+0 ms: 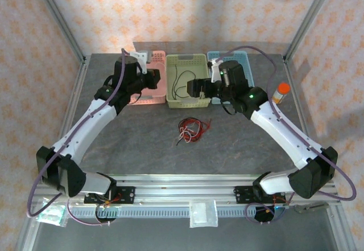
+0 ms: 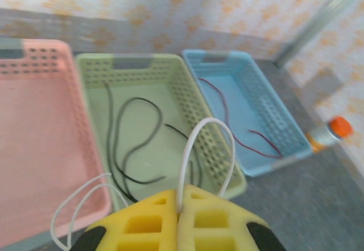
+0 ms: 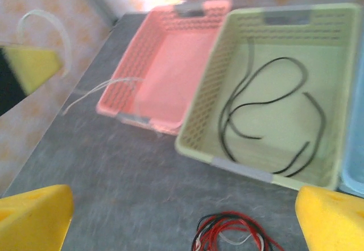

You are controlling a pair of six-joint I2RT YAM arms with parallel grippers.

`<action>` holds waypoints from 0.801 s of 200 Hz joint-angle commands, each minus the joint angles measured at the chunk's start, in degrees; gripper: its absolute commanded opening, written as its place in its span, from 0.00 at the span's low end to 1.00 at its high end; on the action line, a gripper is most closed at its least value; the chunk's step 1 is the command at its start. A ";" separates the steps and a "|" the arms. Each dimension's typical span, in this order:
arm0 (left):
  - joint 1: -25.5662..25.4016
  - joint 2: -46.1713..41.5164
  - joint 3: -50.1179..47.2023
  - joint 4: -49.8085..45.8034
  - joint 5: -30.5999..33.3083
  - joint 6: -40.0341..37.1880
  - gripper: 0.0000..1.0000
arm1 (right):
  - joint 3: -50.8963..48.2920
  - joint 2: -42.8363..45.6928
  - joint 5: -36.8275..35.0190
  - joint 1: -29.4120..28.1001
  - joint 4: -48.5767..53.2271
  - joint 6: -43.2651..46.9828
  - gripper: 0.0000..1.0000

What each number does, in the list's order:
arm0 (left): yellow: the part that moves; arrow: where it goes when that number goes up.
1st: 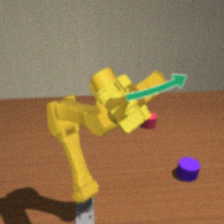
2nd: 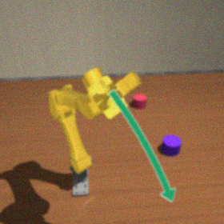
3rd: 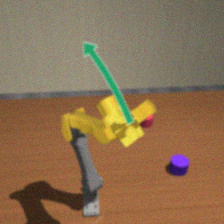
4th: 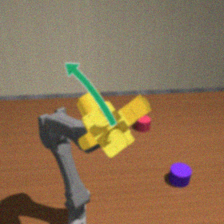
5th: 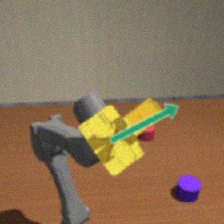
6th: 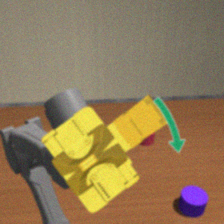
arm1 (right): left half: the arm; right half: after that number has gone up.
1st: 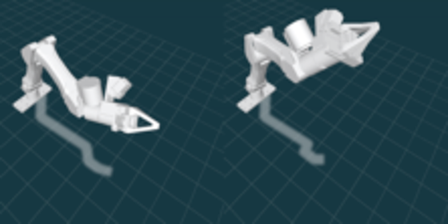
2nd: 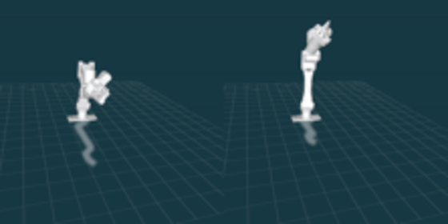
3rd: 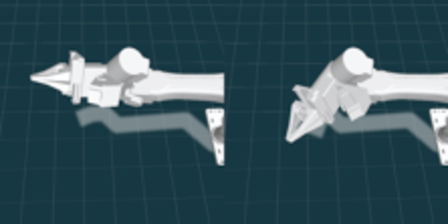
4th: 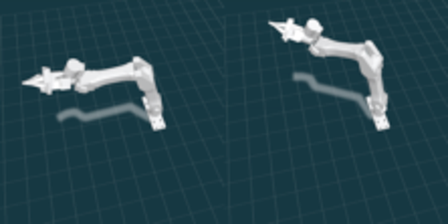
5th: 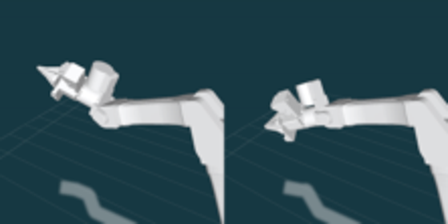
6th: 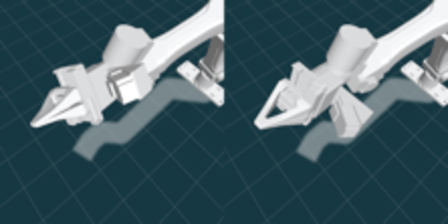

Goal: Untangle the cables

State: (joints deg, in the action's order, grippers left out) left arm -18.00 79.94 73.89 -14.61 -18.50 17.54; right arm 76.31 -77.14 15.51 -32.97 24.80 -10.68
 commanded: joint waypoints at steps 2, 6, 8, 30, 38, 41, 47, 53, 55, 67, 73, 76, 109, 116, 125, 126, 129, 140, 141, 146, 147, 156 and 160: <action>2.44 2.68 3.58 -1.41 4.70 0.93 0.00 | -1.56 0.82 -14.75 -0.08 -0.94 -7.96 1.00; 2.79 3.38 3.98 -1.39 5.01 0.84 0.00 | -1.74 0.93 -15.19 -0.08 -0.60 -7.97 1.00; 2.97 3.66 4.20 -1.34 5.15 0.83 0.00 | -1.88 1.05 -15.58 -0.10 -0.53 -7.98 1.00; 5.01 7.70 6.60 -0.86 6.66 0.39 0.00 | -6.00 3.06 -18.31 -0.08 -2.78 -8.45 1.00; 5.92 9.42 7.62 -0.86 6.80 0.33 0.00 | -7.45 3.90 -18.28 -0.08 -3.52 -8.15 1.00; 6.17 10.22 7.99 -0.86 6.81 0.30 0.00 | -8.06 4.23 -18.23 -0.08 -3.72 -8.06 1.00; 6.83 11.58 8.83 -0.86 6.80 0.37 0.00 | -8.94 4.60 -18.17 -0.08 -4.02 -8.09 1.00; 7.40 13.04 9.49 -0.74 6.73 0.39 0.00 | -9.53 4.84 -18.00 -0.08 -3.97 -8.36 1.00; 7.59 13.44 9.65 -0.65 6.73 0.39 0.00 | -9.76 4.88 -17.91 -0.10 -3.88 -8.52 1.00; 8.56 16.30 11.03 -0.29 6.64 0.30 0.00 | -10.71 4.77 -17.30 -0.08 -3.53 -9.08 0.99; 9.00 17.79 11.99 -0.41 6.57 0.24 0.00 | -11.32 4.76 -16.31 -0.08 -3.66 -8.96 1.00; 9.19 18.58 12.38 -0.47 6.55 0.22 0.00 | -11.66 4.80 -15.73 -0.09 -3.77 -8.76 1.00; 10.28 26.11 17.22 -1.38 7.65 -1.01 0.00 | -15.39 6.06 -11.29 -0.08 -6.12 -8.22 1.00; 10.31 27.48 18.17 -1.47 8.16 -1.34 0.00 | -15.81 6.20 -10.80 -0.08 -6.41 -8.44 1.00; 10.35 28.97 19.11 -1.46 8.60 -1.98 0.01 | -16.10 6.18 -10.52 -0.08 -6.51 -8.72 1.00; 10.40 29.01 19.20 -1.51 8.63 -2.07 0.02 | -16.19 6.15 -10.51 -0.08 -6.51 -8.78 1.00; 10.40 29.82 19.59 -1.72 8.81 -2.19 0.05 | -16.24 6.04 -10.50 -0.08 -6.46 -8.86 1.00; 10.39 32.26 20.97 -2.47 9.41 -2.72 0.16 | -16.54 5.95 -10.50 -0.08 -6.57 -9.04 1.00; 10.37 32.41 21.00 -2.50 9.47 -2.74 0.18 | -16.59 5.95 -10.50 -0.08 -6.59 -9.07 1.00; 10.36 32.99 21.42 -2.69 9.76 -2.92 0.24 | -16.70 5.95 -10.63 -0.08 -6.66 -9.09 1.00; 10.36 33.13 21.49 -2.74 9.78 -2.94 0.26 | -16.71 5.95 -10.61 -0.08 -6.67 -9.10 1.00; 10.41 33.73 22.03 -3.06 10.43 -3.12 0.38 | -16.96 5.95 -10.78 -0.08 -6.77 -9.25 1.00; 10.48 34.03 22.07 -3.06 10.49 -3.15 0.43 | -17.05 5.95 -10.83 -0.08 -6.86 -9.29 1.00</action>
State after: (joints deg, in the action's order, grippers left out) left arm -7.84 112.53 93.03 -15.90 -10.59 16.19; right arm 60.20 -72.60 4.54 -32.97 20.32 -18.90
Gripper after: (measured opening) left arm 0.297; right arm 0.996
